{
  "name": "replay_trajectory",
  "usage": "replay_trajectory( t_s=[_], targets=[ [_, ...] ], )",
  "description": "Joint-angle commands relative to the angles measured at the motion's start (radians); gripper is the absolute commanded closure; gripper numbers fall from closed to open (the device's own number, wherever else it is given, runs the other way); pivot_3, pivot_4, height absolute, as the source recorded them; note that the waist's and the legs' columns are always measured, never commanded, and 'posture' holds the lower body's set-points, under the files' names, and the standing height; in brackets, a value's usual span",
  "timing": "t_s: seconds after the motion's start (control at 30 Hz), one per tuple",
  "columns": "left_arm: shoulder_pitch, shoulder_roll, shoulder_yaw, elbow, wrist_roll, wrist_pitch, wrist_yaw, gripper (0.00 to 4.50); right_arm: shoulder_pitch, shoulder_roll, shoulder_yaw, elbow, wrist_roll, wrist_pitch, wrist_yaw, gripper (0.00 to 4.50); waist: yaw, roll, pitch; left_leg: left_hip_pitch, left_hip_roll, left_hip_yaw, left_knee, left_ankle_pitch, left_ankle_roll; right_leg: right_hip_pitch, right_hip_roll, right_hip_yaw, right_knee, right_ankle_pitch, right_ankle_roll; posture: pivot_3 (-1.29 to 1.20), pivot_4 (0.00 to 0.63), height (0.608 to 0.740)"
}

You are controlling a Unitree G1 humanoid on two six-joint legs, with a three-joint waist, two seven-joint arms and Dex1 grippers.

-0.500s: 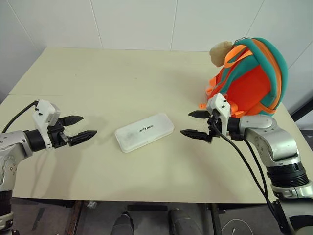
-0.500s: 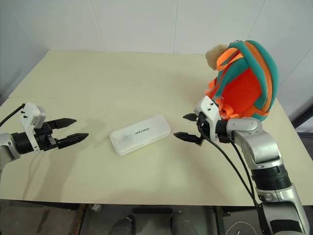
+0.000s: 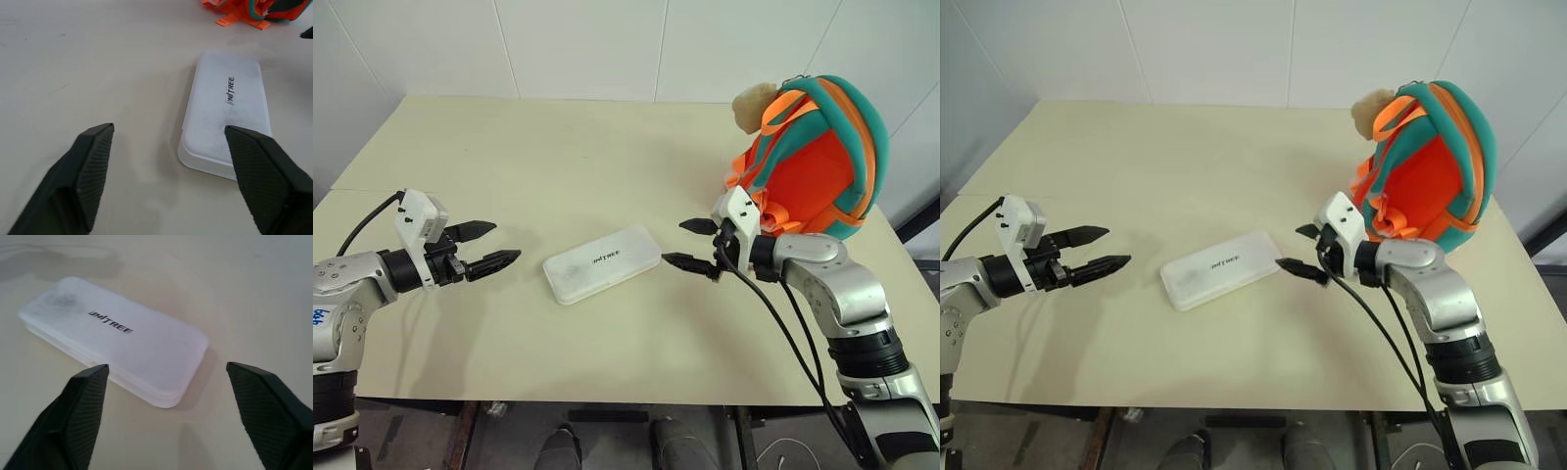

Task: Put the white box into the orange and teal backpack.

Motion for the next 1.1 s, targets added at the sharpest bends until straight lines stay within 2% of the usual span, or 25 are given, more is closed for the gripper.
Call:
replay_trajectory(
  t_s=[0.03,0.1,0.27,0.3,0.53,0.73,0.9,1.1],
  targets=[
    [0.015,0.001,0.031,-0.020,-0.002,-0.025,0.012,2.03,-0.032,0.011,0.017,0.049,-0.048,-0.072,-0.013,2.10,0.000,0.000,0.000,0.000,0.000,0.000,0.000,0.000,0.000,0.000,0.000,0.000,0.000,0.000,0.000,0.00,0.150,0.740],
    [0.029,-0.003,0.033,-0.028,-0.005,-0.015,0.025,2.56,-0.047,0.023,0.031,0.104,-0.083,-0.121,-0.019,2.68,-0.003,0.000,0.000,0.000,0.000,0.000,0.000,0.000,0.000,0.000,0.000,0.000,0.000,0.000,0.000,0.00,0.150,0.740],
    [0.064,-0.011,0.031,-0.044,-0.020,0.034,0.053,4.21,-0.100,0.065,0.051,0.275,-0.179,-0.239,-0.081,4.48,-0.003,0.000,0.000,0.000,0.000,0.000,0.000,0.000,0.000,0.000,0.000,0.000,0.000,0.000,0.000,0.00,0.150,0.740],
    [0.078,-0.018,0.036,-0.052,-0.026,0.052,0.066,4.49,-0.115,0.080,0.054,0.317,-0.199,-0.261,-0.103,4.50,-0.004,0.000,0.000,0.000,0.000,0.000,0.000,0.000,0.000,0.000,0.000,0.000,0.000,0.000,0.000,0.00,0.150,0.740],
    [0.138,-0.064,0.051,-0.064,-0.056,0.156,0.131,4.49,-0.195,0.155,0.075,0.512,-0.286,-0.378,-0.162,4.50,-0.004,0.000,0.000,0.000,0.000,0.000,0.001,0.000,0.000,0.000,0.000,0.000,0.002,0.000,0.000,0.00,0.150,0.740],
    [0.132,-0.119,0.023,-0.045,-0.111,0.291,0.167,4.49,-0.221,0.197,0.080,0.577,-0.320,-0.395,-0.154,4.50,-0.005,0.000,0.000,0.001,0.000,0.000,0.001,0.000,0.000,0.000,0.000,0.000,0.003,0.000,0.000,0.00,0.150,0.740],
    [0.103,-0.172,0.006,-0.017,-0.136,0.313,0.165,4.49,-0.225,0.213,0.100,0.592,-0.340,-0.401,-0.133,4.50,-0.003,0.000,0.000,0.001,0.000,0.000,0.002,0.000,0.000,0.000,0.000,0.000,0.004,0.000,0.000,0.00,0.150,0.740],
    [0.074,-0.241,-0.012,0.021,-0.133,0.237,0.147,4.49,-0.216,0.218,0.116,0.568,-0.344,-0.384,-0.098,4.50,-0.004,0.000,0.000,0.001,0.000,0.000,0.003,0.000,-0.001,0.000,0.000,0.000,0.004,0.000,0.000,0.00,0.150,0.740]
  ],
)
